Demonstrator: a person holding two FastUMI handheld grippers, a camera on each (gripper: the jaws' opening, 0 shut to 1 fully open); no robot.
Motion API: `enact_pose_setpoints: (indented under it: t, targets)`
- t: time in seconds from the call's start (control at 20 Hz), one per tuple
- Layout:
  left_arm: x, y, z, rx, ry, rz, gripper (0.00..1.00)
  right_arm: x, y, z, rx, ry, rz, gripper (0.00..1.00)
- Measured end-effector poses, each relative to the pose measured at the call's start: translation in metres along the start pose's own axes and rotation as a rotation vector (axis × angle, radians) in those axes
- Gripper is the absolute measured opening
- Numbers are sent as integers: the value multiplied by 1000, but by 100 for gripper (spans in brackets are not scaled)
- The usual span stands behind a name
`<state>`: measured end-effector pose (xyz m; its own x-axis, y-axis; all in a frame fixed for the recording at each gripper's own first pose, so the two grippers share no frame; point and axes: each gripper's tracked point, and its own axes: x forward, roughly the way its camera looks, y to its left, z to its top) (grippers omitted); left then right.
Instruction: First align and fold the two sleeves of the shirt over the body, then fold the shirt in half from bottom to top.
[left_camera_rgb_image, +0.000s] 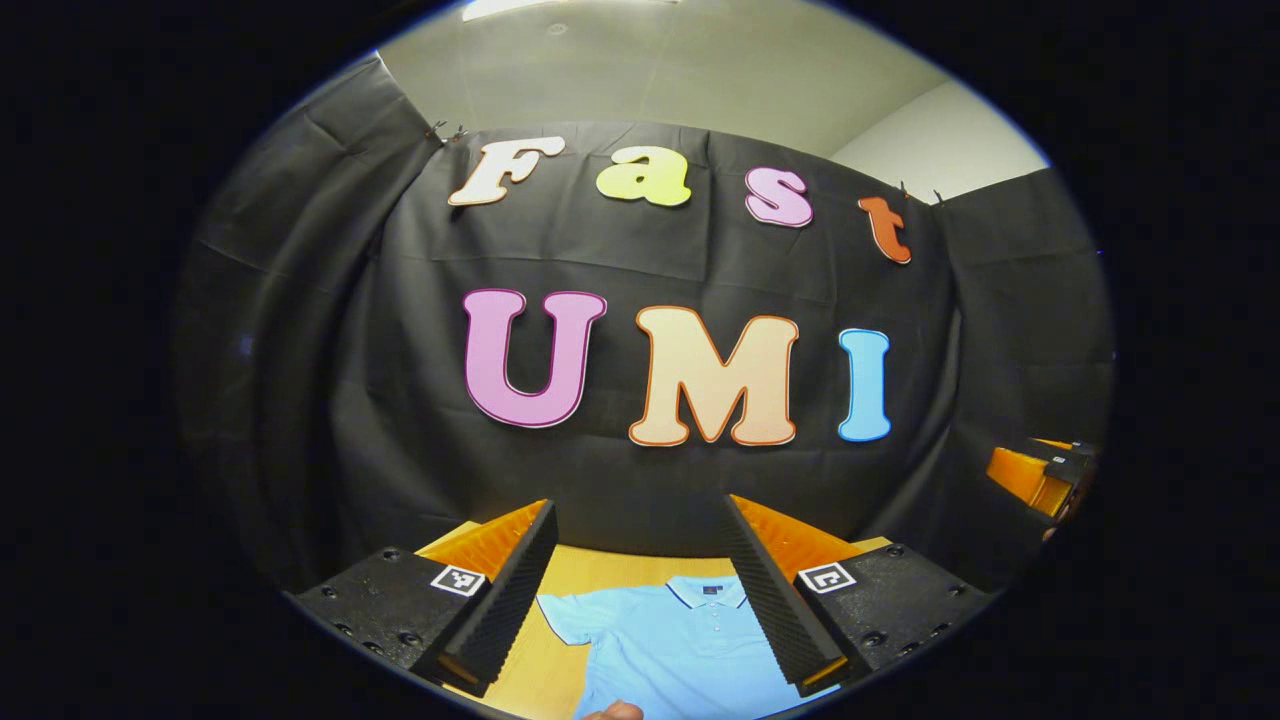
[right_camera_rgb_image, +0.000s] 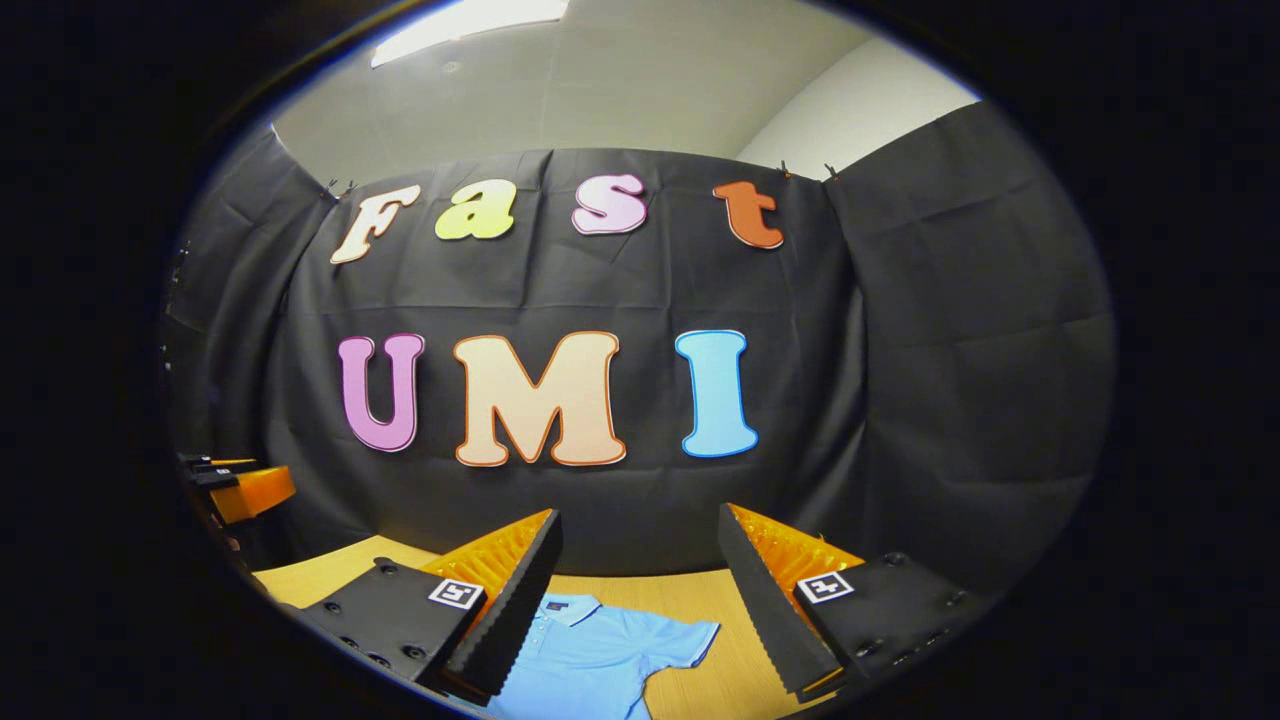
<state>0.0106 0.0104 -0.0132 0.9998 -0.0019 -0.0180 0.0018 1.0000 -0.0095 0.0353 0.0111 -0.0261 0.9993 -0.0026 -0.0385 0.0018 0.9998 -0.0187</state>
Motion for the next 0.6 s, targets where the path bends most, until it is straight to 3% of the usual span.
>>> enact_pose_setpoints:
  t: [0.6]
  targets:
    - [21,21,-7,26,20,10,97,96,-24,-103,-41,148,-72,98]
